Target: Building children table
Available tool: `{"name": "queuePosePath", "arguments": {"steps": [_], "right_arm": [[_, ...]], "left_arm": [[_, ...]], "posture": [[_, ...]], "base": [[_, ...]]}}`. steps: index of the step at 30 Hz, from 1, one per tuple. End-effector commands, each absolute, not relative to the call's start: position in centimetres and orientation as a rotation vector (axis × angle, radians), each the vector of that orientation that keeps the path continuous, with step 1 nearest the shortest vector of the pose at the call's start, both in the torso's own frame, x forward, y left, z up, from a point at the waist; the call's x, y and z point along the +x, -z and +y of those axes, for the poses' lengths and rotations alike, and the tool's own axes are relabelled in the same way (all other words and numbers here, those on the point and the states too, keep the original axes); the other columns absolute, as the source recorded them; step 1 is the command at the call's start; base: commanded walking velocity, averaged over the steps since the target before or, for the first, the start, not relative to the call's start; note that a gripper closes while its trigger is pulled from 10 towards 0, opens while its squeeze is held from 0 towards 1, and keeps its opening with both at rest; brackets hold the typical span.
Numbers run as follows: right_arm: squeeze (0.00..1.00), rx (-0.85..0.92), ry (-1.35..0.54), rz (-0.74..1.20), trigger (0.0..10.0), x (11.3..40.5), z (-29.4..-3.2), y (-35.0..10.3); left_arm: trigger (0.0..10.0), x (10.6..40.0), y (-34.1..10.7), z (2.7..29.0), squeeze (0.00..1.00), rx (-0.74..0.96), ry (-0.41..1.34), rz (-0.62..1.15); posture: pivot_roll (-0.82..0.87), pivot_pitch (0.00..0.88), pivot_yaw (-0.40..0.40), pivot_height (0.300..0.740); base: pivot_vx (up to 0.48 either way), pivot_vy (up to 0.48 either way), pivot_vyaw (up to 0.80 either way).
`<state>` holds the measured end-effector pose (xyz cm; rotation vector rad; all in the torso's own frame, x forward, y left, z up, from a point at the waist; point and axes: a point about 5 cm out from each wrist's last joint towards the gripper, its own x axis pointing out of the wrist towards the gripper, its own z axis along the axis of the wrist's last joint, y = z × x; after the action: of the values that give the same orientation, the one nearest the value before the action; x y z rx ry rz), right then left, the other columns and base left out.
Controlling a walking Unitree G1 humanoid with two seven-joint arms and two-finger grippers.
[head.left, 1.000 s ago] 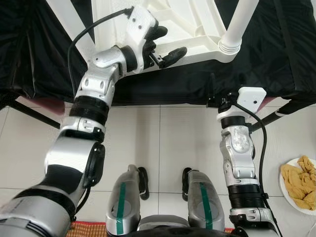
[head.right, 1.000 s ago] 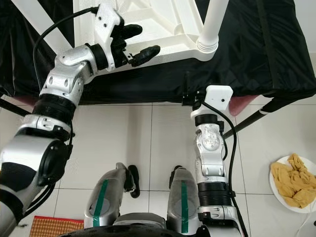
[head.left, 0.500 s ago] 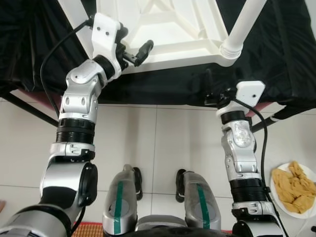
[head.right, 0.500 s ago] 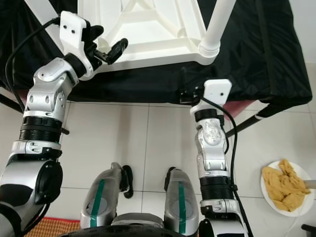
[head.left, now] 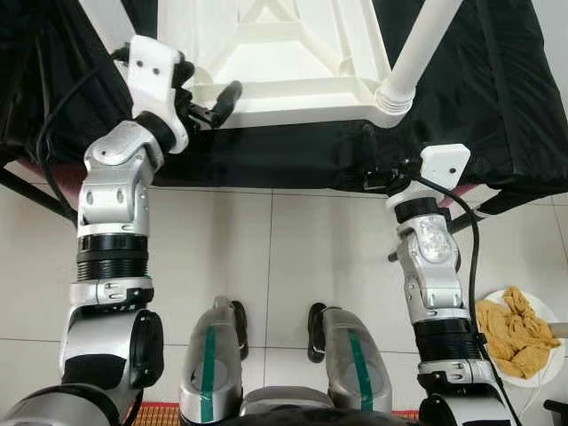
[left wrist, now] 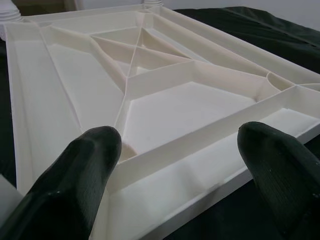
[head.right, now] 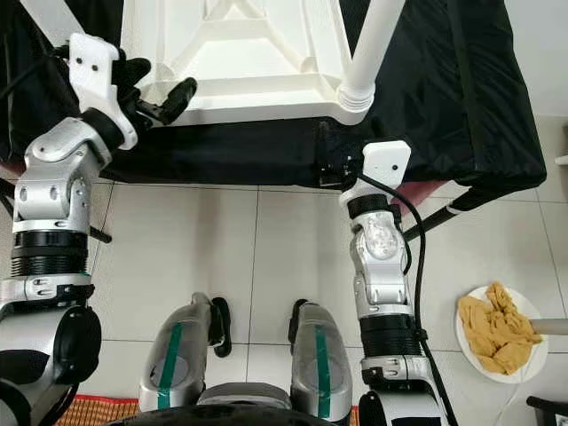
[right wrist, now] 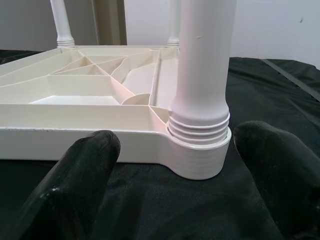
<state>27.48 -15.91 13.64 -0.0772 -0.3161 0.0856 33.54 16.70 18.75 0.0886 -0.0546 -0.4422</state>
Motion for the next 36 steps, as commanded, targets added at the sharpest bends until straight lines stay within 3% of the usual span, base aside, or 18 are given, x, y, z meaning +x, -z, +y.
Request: {"name": "queuePosePath", "arguments": {"steps": [1, 9, 17, 19, 21, 29, 30, 36], "right_arm": [[0.0, -0.081, -0.097, -0.324, 10.0, 27.4, -16.1, -14.0], [0.0, -0.108, -0.127, -0.351, 10.0, 27.4, -16.4, -14.9], [0.0, -0.126, -0.185, -0.467, 10.0, 28.2, -17.1, -18.9], [0.0, -0.131, -0.2, -0.491, 10.0, 28.5, -17.1, -19.8], [0.0, -0.141, -0.228, -0.561, 10.0, 29.2, -17.4, -22.5], [0.0, -0.139, -0.267, -0.638, 10.0, 29.9, -17.4, -25.3], [0.0, -0.127, -0.276, -0.679, 10.0, 30.4, -17.3, -26.5], [0.0, -0.108, -0.291, -0.73, 10.0, 31.0, -16.9, -28.3]], "left_arm": [[10.0, 33.5, -18.0, 19.5, 0.0, 0.108, 0.154, -0.013], [10.0, 33.5, -18.1, 20.7, 0.0, 0.128, 0.139, -0.002], [10.0, 33.4, -18.4, 21.0, 0.0, 0.152, 0.148, 0.003], [10.0, 33.4, -18.4, 20.4, 0.0, 0.152, 0.167, 0.0], [10.0, 33.0, -18.8, 18.0, 0.0, 0.147, 0.3, -0.027], [10.0, 32.2, -18.5, 15.3, 0.0, 0.159, 0.495, -0.026], [10.0, 31.4, -18.0, 13.5, 0.0, 0.21, 0.633, -0.019], [10.0, 30.8, -17.5, 12.2, 0.0, 0.244, 0.735, -0.007]], "posture": [[0.01, 0.103, 0.015, 0.74], [0.01, 0.1, 0.015, 0.74], [0.0, 0.103, 0.014, 0.74], [0.0, 0.101, 0.012, 0.74], [0.01, 0.101, 0.009, 0.74], [0.01, 0.107, 0.005, 0.74], [0.02, 0.104, 0.0, 0.74], [0.01, 0.1, 0.002, 0.74]], "base": [[0.0, 0.0, 0.0], [0.0, 0.0, 0.0], [0.0, 0.0, 0.0], [0.0, 0.0, 0.0], [0.0, 0.0, 0.0], [0.0, 0.0, 0.0], [0.0, 0.0, 0.0], [0.0, 0.0, 0.0]]}}
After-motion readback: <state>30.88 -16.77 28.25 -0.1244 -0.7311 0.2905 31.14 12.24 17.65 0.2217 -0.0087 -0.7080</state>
